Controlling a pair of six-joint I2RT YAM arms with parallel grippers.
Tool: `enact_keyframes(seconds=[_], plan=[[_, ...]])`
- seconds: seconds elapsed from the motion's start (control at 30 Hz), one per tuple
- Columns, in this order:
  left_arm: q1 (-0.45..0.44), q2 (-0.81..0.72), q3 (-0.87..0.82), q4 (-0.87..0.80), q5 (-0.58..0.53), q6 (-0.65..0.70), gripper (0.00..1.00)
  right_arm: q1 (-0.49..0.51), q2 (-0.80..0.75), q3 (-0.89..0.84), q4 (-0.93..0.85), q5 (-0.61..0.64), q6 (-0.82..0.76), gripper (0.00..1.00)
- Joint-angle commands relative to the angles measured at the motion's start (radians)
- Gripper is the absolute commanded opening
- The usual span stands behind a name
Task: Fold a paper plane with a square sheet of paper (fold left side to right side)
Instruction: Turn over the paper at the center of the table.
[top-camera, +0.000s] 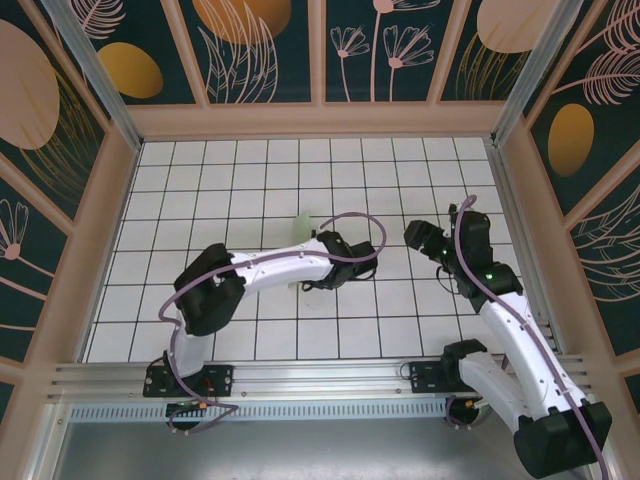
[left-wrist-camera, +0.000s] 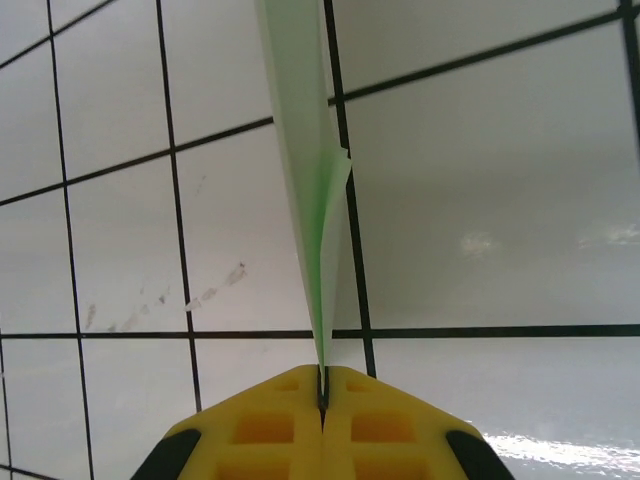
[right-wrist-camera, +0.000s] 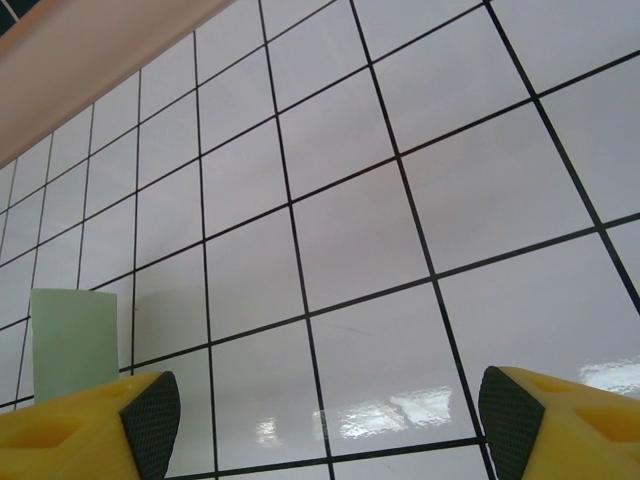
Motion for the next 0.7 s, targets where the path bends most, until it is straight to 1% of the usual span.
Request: enact_keyframes(seconds=[0.0, 0.13, 0.2, 0.3, 0.37, 0.43, 0.5, 0.53, 0.6, 0.67], plan=[[-0.008, 0.066, 0.061, -0.068, 0.043, -0.002, 0.03, -0.010, -0.012, -0.009, -0.015, 0.032, -0.008, 0.82], [-0.008, 0.122, 0.134, -0.015, 0.104, 0.056, 0.14, -0.012, -0.011, -0.022, -0.010, 0.025, -0.002, 0.82], [-0.008, 0.141, 0.156, 0.036, 0.144, 0.094, 0.21, -0.016, -0.009, -0.031, -0.005, 0.017, 0.002, 0.82], [-0.008, 0.163, 0.187, 0.095, 0.192, 0.145, 0.37, -0.018, -0.003, -0.039, 0.000, 0.008, 0.003, 0.82], [-0.007, 0.159, 0.206, 0.118, 0.202, 0.169, 0.45, -0.021, 0.005, -0.041, 0.000, -0.005, -0.004, 0.83], [-0.002, 0.130, 0.208, 0.153, 0.219, 0.190, 0.48, -0.024, 0.014, -0.042, 0.004, -0.022, -0.010, 0.83], [0.007, 0.088, 0.188, 0.211, 0.246, 0.215, 0.52, -0.024, 0.025, -0.051, 0.025, -0.067, -0.012, 0.82], [0.015, 0.055, 0.169, 0.247, 0.263, 0.228, 0.53, -0.024, 0.030, -0.061, 0.051, -0.111, -0.012, 0.82], [0.035, -0.019, 0.106, 0.330, 0.290, 0.239, 0.55, -0.023, 0.044, -0.087, 0.116, -0.221, -0.005, 0.80], [0.071, -0.119, 0.000, 0.416, 0.312, 0.245, 0.58, -0.020, 0.078, -0.114, 0.206, -0.351, 0.032, 0.76]])
